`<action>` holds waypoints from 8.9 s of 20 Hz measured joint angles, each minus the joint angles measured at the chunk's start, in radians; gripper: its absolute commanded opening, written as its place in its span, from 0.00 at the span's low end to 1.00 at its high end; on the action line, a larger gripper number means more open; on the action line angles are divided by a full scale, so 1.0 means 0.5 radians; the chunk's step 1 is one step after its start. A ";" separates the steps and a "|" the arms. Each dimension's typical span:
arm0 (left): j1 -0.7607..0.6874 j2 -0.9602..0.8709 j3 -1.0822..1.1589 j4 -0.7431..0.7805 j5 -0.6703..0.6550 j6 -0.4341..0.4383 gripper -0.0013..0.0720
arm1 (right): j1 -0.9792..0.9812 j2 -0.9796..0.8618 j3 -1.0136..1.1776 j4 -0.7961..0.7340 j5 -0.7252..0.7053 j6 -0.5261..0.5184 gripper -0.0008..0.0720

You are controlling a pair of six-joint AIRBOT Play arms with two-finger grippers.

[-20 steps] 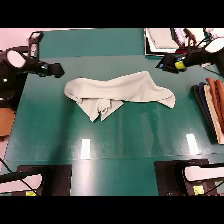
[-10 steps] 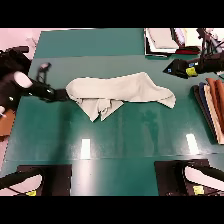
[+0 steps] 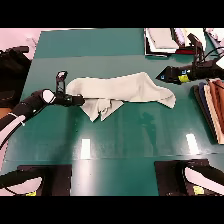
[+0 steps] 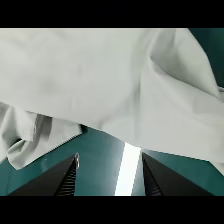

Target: Fold the shirts.

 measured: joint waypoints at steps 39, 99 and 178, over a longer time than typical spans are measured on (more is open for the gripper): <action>0.444 0.459 0.973 0.031 -0.965 0.256 0.05 | -0.384 0.008 -0.122 0.359 -0.147 -0.343 0.04; 0.728 -0.556 1.015 0.168 -1.725 0.218 0.70 | -0.275 -0.535 0.018 -0.507 0.418 -0.087 0.60; 0.726 0.555 0.034 -0.079 -1.164 0.288 0.05 | -0.140 -0.227 -0.072 -0.819 0.573 -0.023 0.04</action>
